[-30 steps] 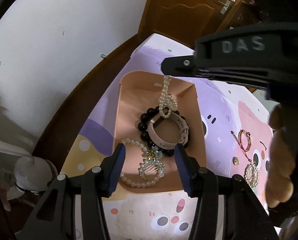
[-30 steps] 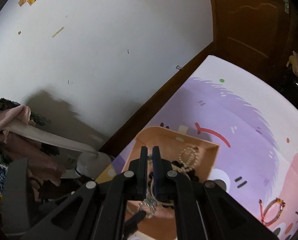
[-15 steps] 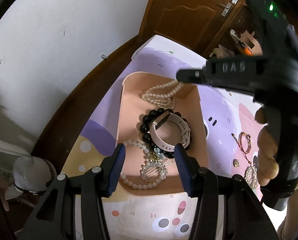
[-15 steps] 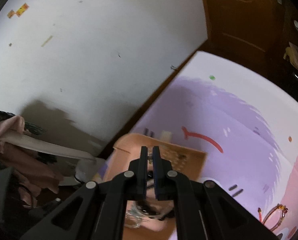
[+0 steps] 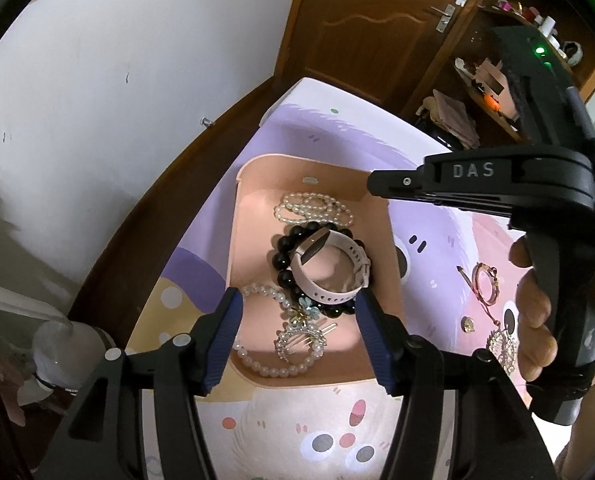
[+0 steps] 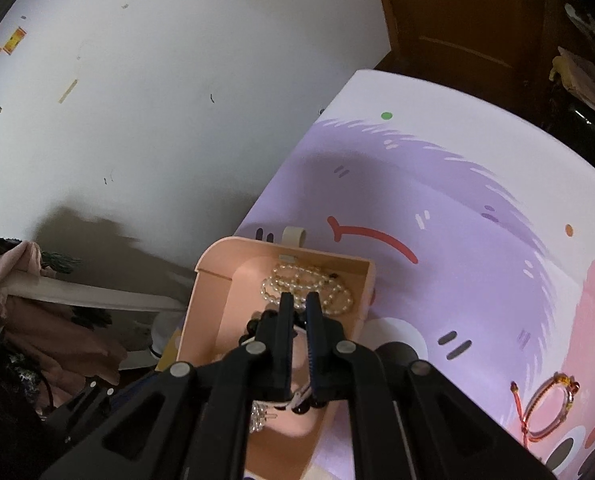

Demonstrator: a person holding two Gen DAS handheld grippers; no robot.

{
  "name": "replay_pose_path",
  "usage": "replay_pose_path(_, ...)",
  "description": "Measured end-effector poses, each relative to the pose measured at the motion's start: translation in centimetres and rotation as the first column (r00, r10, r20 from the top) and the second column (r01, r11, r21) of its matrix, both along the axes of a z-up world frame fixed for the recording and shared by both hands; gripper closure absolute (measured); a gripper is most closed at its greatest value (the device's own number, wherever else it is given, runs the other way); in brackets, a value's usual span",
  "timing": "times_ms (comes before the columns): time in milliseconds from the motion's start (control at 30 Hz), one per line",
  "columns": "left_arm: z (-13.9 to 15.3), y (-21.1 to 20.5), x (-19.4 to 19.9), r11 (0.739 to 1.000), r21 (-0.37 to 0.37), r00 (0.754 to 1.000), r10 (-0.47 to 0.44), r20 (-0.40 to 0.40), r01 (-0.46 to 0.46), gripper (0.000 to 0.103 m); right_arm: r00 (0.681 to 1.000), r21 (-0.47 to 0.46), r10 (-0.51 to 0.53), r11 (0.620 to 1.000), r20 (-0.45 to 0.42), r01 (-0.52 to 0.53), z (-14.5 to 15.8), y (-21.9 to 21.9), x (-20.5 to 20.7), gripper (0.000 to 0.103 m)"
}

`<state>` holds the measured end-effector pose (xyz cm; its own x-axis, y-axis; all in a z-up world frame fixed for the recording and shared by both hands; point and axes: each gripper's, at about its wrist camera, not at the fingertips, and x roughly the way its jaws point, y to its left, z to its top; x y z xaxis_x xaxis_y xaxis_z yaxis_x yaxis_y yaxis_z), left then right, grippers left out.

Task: Organize jewelry
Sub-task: 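Withdraw both tools from the pink box back over the table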

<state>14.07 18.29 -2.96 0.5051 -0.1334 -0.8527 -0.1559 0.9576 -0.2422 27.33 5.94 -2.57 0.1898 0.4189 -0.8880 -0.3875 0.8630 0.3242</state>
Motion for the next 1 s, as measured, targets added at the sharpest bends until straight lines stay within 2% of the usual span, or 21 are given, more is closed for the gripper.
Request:
replay_pose_path(267, 2.3, -1.1, -0.9, 0.999, 0.029, 1.000, -0.028, 0.012, 0.028, 0.044, 0.998, 0.019, -0.007, 1.000, 0.057, 0.006, 3.2, -2.6, -2.8, 0.097)
replay_pose_path(400, 4.5, -1.0, -1.4, 0.999, 0.027, 0.999, -0.032, 0.002, 0.032, 0.034, 0.997, 0.039, -0.007, 0.999, 0.076, 0.004, 5.3, -4.4, -5.3, 0.097)
replay_pose_path(667, 10.1, -1.2, -4.3, 0.998, 0.049, 0.996, -0.034, 0.078, 0.030, 0.023, 0.990, 0.079, -0.030, 0.997, 0.141, 0.019, 9.4, -8.5, -11.5, 0.097)
replay_pose_path(800, 11.7, -2.4, -5.8, 0.996, 0.061, 0.993, -0.064, 0.103, 0.058, 0.015, 0.985, 0.088, -0.054, 0.995, 0.165, 0.040, 10.6, -11.0, -14.7, 0.097)
replay_pose_path(1000, 13.2, -4.6, -7.4, 0.989, 0.100, 0.986, -0.117, 0.121, 0.105, 0.013, 0.974, 0.102, -0.107, 0.991, 0.198, 0.088, 11.3, -14.7, -18.5, 0.097)
